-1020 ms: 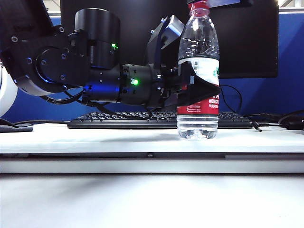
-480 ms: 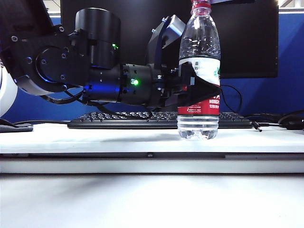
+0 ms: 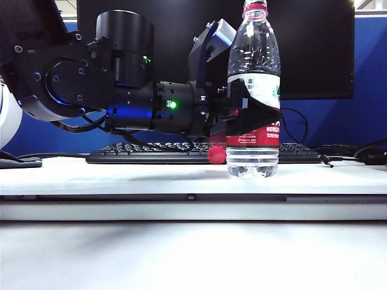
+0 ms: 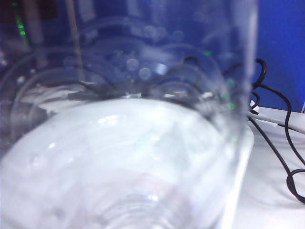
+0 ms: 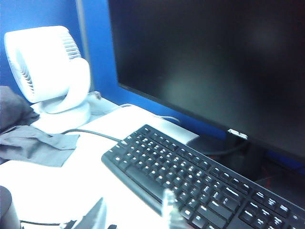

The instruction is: Unscrew the cap from the plastic bottle on the table.

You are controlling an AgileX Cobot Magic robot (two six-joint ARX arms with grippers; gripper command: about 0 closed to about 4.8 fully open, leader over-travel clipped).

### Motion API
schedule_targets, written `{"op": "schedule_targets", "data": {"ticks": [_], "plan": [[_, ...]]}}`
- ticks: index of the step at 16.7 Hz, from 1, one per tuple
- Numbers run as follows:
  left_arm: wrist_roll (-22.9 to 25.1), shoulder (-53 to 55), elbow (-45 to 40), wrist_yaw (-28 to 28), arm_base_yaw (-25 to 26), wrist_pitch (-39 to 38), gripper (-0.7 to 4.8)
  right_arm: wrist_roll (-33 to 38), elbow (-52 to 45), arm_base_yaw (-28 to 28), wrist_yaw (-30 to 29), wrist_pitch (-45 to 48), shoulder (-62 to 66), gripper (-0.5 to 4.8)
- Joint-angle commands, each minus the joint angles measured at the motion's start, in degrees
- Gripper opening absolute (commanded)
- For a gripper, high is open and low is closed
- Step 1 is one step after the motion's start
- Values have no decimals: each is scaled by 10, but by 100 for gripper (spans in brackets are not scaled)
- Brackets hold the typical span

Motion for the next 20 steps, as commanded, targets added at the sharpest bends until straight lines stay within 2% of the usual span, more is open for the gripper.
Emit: {"op": "schedule_targets", "data": {"ticks": [1,3,4,8,13,15,16,20], "plan": [[1,2,-2,-2,0,-29,273,0,4,0,22,9,-24,154],[5,2,-2,-21,0,-29,273,-13,8,0,58,-15,-43,153],[16,2,-2,-41,0,-29,273,-35,8,0,98,-46,-65,153],[15,2,-2,-43,0,-29,273,-36,8,0,200,-156,-129,153],[15,2,-2,-69,0,-30,273,-33,7,0,200,-258,-162,151],[15,2,-2,-69,0,-30,279,-33,7,0,198,-298,-167,19],[15,2,-2,-77,0,-30,279,-30,7,0,198,-306,-167,-1],[15,2,-2,-77,0,-33,312,-14,7,0,161,-322,-167,-1]]}}
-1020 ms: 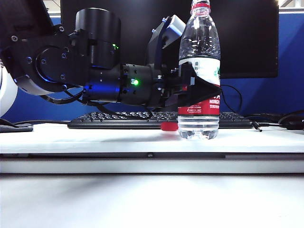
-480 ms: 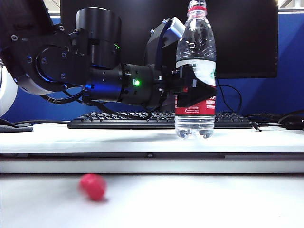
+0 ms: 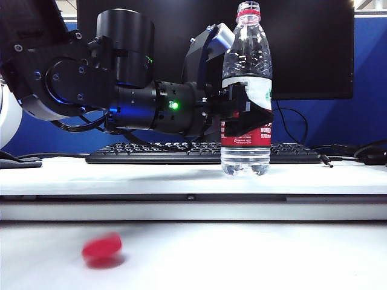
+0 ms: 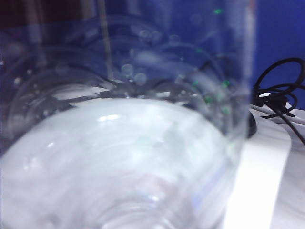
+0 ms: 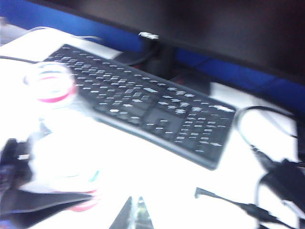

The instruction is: Unscrew the cap from the plastic bottle on the table.

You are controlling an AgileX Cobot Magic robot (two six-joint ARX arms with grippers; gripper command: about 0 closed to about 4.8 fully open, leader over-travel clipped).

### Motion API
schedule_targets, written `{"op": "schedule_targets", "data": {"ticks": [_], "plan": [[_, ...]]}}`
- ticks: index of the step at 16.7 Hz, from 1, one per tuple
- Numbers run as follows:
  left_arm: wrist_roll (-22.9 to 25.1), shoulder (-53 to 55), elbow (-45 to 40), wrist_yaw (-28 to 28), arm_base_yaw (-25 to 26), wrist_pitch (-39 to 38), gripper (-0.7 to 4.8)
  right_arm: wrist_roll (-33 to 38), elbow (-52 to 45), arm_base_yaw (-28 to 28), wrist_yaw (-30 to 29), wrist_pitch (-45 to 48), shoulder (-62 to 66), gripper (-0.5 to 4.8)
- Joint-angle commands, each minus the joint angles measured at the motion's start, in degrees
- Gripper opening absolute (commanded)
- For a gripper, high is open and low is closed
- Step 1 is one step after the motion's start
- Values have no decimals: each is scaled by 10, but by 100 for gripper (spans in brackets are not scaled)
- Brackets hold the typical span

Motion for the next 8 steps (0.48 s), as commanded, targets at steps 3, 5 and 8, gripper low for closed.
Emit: {"op": "schedule_targets", "data": {"ticks": [3,5,8], "plan": [[7,3,-2,-9,1,-33,314,16,4,0,-21,-19,-2,-1],[6,3,-2,-8,1,-28,412,16,3,0,-21,-26,-2,-1],[1,2,-2,3,1,-21,437,17,1,0,-23,-31,-1,-1]]}}
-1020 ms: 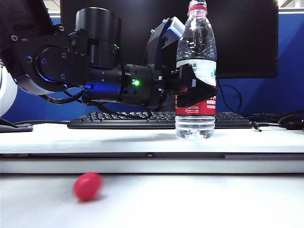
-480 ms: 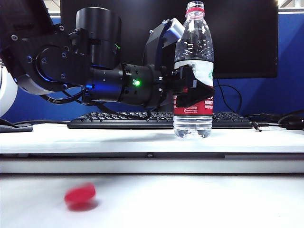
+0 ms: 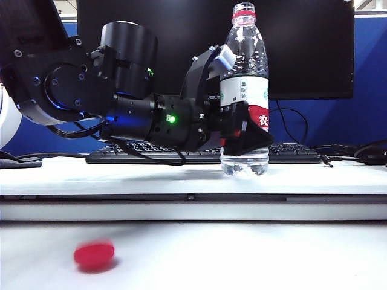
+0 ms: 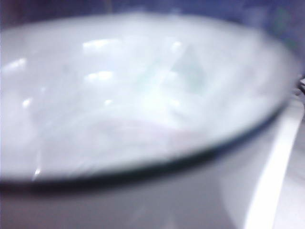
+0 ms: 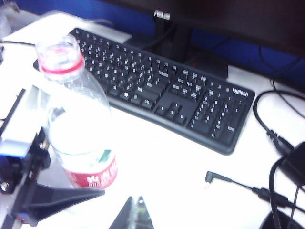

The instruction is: Unscrew the cap from the plastic bottle on the table.

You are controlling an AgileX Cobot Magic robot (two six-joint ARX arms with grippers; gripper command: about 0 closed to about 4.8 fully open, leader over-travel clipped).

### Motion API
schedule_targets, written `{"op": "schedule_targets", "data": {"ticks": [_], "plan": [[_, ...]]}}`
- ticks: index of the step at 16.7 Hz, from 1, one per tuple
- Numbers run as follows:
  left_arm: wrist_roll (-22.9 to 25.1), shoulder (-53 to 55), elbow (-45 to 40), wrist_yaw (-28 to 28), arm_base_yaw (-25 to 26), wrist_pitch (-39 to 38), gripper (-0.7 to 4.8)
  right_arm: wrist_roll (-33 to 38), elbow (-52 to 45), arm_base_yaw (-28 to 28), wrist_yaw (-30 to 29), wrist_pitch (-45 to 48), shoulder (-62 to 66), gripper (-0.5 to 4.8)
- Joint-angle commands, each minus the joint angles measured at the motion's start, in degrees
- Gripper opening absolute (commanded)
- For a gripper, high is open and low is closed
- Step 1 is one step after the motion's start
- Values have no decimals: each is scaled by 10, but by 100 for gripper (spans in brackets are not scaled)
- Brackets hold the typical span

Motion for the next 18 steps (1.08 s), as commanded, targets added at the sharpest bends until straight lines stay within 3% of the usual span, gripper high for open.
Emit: {"op": "schedule_targets", "data": {"ticks": [1,12,14,18], "plan": [[-13,-4,1,17,-1,28,479,2,2,0,-4,2,-1,-1],[-47,-83,-1,41,2,38,479,31,2,1,-43,2,-3,-1],[-33,-115,0,34,5,41,479,33,2,1,-47,1,-9,-1],[-77,-231,0,22,64,50,479,46,2,1,-47,-4,-35,-1]]}}
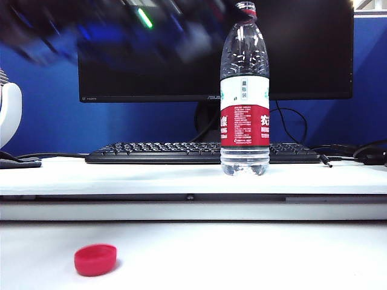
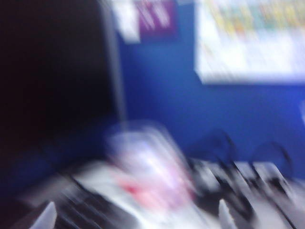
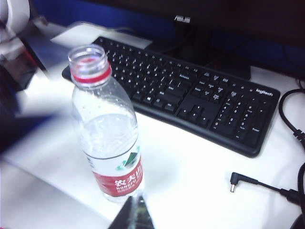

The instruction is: Unscrew the cap from the plastic bottle on the table.

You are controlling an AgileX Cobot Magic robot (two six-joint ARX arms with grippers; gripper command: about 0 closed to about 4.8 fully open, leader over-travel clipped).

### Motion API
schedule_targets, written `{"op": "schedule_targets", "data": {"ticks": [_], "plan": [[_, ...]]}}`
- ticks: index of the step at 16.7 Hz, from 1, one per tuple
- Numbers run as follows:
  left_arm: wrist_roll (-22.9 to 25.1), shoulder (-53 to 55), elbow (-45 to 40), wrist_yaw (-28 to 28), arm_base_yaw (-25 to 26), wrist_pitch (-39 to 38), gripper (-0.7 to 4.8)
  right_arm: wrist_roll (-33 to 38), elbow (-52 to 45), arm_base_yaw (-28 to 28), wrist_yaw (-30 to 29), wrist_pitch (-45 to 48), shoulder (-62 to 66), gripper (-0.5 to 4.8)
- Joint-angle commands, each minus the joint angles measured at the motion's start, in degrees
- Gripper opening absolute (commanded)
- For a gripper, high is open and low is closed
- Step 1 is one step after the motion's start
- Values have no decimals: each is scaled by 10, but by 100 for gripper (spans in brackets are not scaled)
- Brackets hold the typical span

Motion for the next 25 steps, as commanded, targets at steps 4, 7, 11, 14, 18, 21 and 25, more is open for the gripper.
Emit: {"op": "schedule_targets", "data": {"ticks": [4,7,11,14,18,21,25], "plan": [[-40,-191,2,10,94,-65,82,13,3,0,-3,-4,-34,-1],[-16,-365,2,-31,152,-246,-5,14,3,0,-3,-8,-53,-1],[66,-654,1,-123,192,-636,-5,13,3,1,-11,-9,-88,-1],[39,-814,-10,-123,192,-815,-5,14,3,0,-11,-20,-103,-1],[1,-934,-25,-202,192,-934,-5,13,3,0,-11,-37,-104,-1],[-3,-934,-26,-199,192,-1038,-5,13,3,0,-10,-50,-112,-1],[-50,-934,-142,-159,192,-873,-5,13,3,0,-10,-50,-116,-1]]}}
